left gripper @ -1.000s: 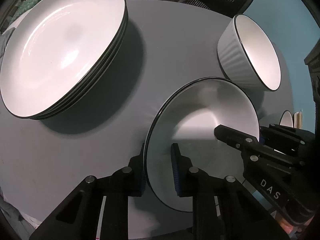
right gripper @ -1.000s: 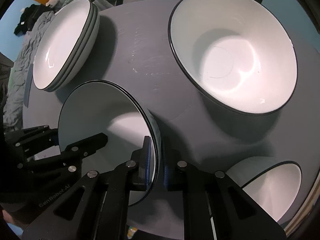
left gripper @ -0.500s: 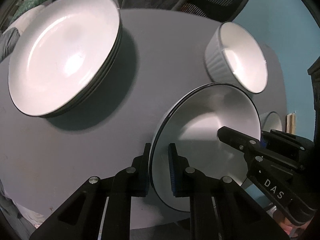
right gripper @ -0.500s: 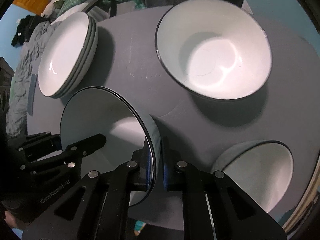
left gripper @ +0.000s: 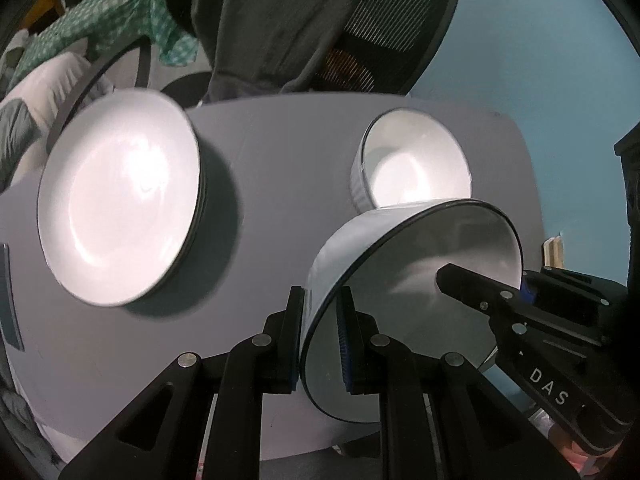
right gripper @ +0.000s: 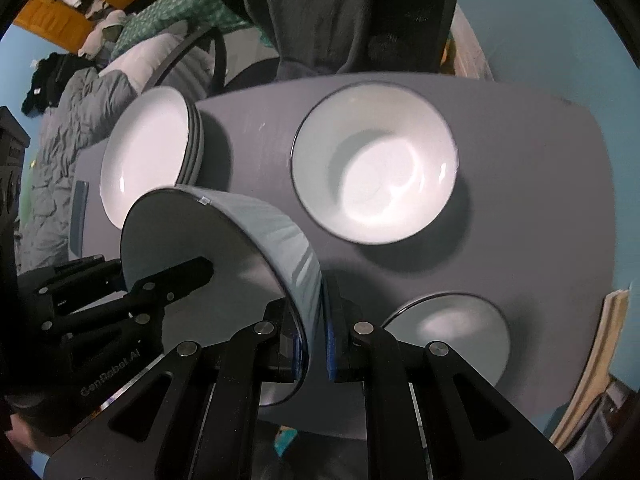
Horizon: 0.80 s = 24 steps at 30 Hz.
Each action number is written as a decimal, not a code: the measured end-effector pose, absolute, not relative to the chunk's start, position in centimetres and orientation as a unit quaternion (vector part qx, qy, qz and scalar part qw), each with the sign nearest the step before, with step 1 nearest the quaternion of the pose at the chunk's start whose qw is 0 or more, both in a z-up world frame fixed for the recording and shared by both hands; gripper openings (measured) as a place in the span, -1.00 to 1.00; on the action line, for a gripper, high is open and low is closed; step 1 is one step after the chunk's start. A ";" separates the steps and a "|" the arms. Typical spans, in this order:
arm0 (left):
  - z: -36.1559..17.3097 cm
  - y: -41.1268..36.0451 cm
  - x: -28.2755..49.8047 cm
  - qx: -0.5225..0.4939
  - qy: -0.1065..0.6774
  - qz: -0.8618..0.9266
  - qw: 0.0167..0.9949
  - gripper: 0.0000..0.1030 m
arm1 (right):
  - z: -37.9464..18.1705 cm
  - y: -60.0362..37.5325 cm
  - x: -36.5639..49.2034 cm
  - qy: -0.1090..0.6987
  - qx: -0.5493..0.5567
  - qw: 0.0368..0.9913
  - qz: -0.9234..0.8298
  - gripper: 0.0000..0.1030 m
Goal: Organize plates and bowls
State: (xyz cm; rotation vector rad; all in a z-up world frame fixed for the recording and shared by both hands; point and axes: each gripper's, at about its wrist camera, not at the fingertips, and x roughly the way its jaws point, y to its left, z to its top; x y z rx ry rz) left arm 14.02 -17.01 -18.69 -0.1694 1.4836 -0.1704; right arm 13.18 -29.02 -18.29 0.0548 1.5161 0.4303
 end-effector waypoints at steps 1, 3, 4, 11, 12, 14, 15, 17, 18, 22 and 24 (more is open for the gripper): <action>-18.6 -17.3 14.3 -0.073 0.672 -0.079 0.733 -0.71 | -18.2 -29.2 13.2 0.680 0.025 0.707 0.193 -0.82; -18.5 -18.0 14.8 -0.065 0.669 -0.082 0.736 -0.71 | -17.9 -29.5 13.8 0.678 0.028 0.710 0.190 -0.82; -18.4 -18.4 15.2 -0.061 0.667 -0.084 0.738 -0.71 | -17.8 -29.9 14.1 0.677 0.028 0.711 0.189 -0.82; -18.3 -19.5 17.8 -0.052 0.665 -0.091 0.740 -0.71 | -17.5 -30.9 16.1 0.672 0.034 0.719 0.176 -0.82; -18.5 -19.8 18.2 -0.049 0.664 -0.092 0.740 -0.71 | -17.5 -31.1 16.4 0.672 0.035 0.719 0.174 -0.82; -18.6 -20.3 18.6 -0.045 0.666 -0.093 0.739 -0.71 | -17.8 -31.7 17.1 0.674 0.039 0.718 0.171 -0.82; -18.7 -20.5 18.9 -0.044 0.666 -0.093 0.739 -0.71 | -17.8 -31.9 17.5 0.675 0.042 0.717 0.169 -0.82; -19.0 -21.0 19.4 -0.039 0.668 -0.093 0.737 -0.71 | -18.0 -32.3 18.0 0.676 0.042 0.716 0.167 -0.82; -19.2 -21.1 19.5 -0.038 0.669 -0.093 0.736 -0.71 | -18.1 -32.5 18.3 0.677 0.042 0.716 0.164 -0.82; -19.7 -21.6 20.5 -0.035 0.673 -0.092 0.733 -0.71 | -18.5 -33.0 19.2 0.681 0.042 0.713 0.161 -0.82; -19.6 -21.8 20.7 -0.034 0.674 -0.092 0.732 -0.71 | -18.8 -33.2 19.6 0.682 0.045 0.713 0.159 -0.82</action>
